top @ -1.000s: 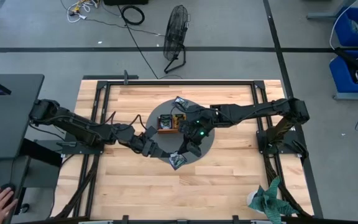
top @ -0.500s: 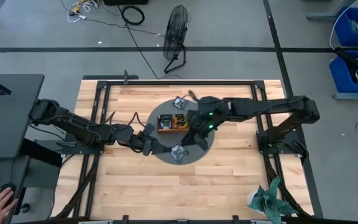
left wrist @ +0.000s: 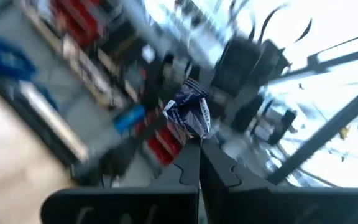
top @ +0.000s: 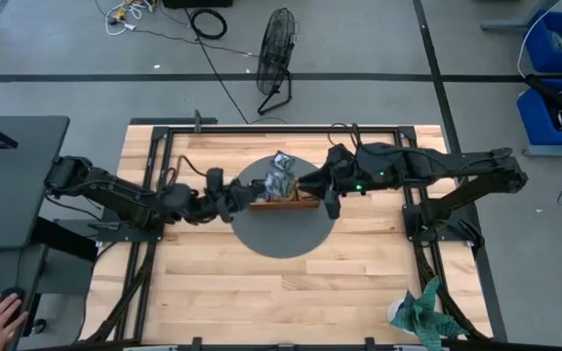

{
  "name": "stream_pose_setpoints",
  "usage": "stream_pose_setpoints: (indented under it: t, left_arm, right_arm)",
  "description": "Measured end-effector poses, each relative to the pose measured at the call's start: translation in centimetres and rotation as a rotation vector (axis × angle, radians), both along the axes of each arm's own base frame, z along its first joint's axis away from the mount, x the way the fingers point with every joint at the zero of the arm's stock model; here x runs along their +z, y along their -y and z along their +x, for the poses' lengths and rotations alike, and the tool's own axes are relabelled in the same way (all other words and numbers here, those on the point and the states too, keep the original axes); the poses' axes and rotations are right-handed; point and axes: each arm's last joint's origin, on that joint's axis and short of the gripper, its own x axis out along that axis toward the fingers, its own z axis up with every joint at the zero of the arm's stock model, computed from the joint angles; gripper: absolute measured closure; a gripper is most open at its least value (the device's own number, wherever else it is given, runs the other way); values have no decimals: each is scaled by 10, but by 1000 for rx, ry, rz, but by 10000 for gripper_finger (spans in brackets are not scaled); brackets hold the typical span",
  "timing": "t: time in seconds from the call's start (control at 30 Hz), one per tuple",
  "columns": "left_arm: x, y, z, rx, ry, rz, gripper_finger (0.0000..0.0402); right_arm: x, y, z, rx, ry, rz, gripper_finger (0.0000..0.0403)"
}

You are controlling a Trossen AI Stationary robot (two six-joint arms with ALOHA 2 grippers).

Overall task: Pick & Place Tea
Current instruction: Put the violet tea bag into the left section of the wooden organizer

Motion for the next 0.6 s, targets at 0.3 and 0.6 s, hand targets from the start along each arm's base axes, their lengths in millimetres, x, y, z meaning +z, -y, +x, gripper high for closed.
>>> stream_pose_setpoints:
  t: [0.3,0.6]
  left_arm:
    - [18,-10,-8,191,126,189,401]
    - [26,-11,-11,265,143,310,401]
  right_arm:
    - [2,0,4,-69,39,-39,277]
    - [4,-3,24,-40,162,-102,277]
